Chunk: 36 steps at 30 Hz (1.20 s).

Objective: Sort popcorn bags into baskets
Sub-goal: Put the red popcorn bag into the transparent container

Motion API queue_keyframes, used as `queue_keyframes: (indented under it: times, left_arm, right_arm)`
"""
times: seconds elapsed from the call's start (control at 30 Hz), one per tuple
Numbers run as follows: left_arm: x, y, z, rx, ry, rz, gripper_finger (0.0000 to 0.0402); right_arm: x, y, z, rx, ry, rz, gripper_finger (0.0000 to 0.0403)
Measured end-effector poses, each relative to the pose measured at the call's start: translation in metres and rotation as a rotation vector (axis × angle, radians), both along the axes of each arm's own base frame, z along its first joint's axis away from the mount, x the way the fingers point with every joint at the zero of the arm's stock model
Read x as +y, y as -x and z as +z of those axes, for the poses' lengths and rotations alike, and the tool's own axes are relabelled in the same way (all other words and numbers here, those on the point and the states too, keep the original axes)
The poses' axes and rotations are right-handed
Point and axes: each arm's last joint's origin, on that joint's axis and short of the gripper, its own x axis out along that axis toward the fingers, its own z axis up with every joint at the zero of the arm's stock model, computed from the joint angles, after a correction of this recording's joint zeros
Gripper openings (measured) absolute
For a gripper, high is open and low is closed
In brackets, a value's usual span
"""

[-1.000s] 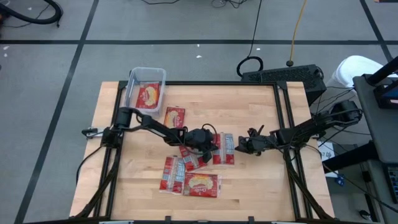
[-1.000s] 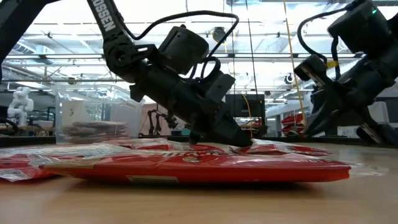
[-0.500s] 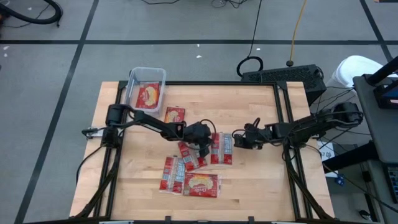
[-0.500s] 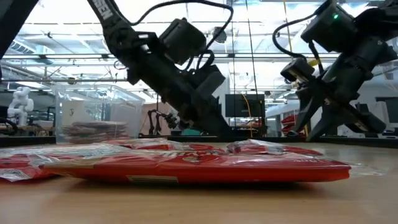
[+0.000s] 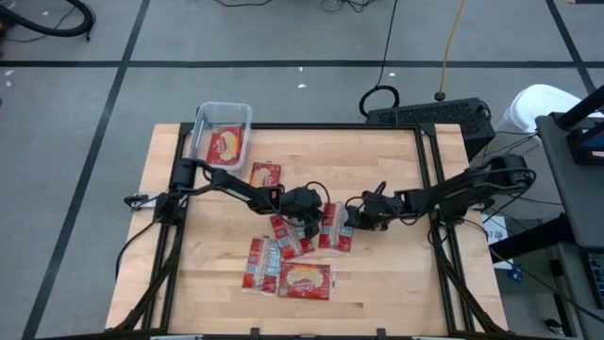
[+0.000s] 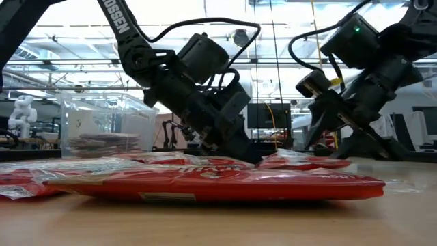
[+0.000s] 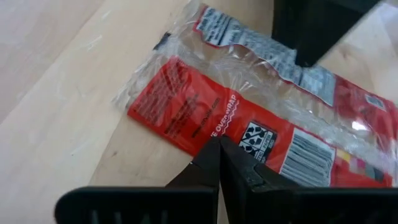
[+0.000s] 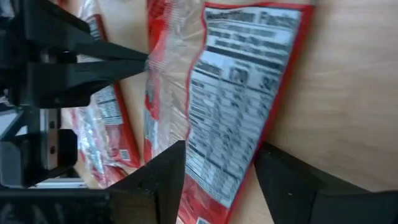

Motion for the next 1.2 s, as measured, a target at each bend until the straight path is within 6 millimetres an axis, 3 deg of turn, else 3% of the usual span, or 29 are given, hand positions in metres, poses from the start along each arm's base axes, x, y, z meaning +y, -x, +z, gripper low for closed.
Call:
queue_keyframes:
  times: [0.27, 0.47, 0.67, 0.93, 1.07, 1.2]
  left_arm:
    - [0.000, 0.001, -0.001, 0.003, 0.018, 0.008, 0.0012]
    - [0.006, 0.004, 0.014, 0.002, 0.131, 0.023, 0.0011]
    - [0.014, 0.022, 0.067, 0.020, 0.167, 0.075, 0.0058]
    - [0.023, 0.065, 0.161, -0.108, 0.237, 0.209, 0.0100]
    - [0.028, 0.087, 0.197, -0.208, 0.330, 0.281, 0.0103]
    - [0.030, 0.104, 0.219, -0.273, 0.453, 0.337, 0.0104]
  right_arm:
    - [-0.001, -0.012, 0.006, -0.151, 0.044, -0.030, 0.0163]
    - [-0.002, -0.012, 0.008, -0.167, 0.046, -0.029, 0.0098]
    - [-0.002, -0.012, 0.026, -0.272, 0.121, 0.032, 0.0011]
    - [-0.009, -0.006, 0.074, -0.533, 0.303, 0.093, 0.0008]
    - [-0.013, -0.005, 0.109, -0.657, 0.510, 0.162, 0.0006]
    - [-0.015, -0.009, 0.144, -0.680, 0.778, 0.274, 0.0006]
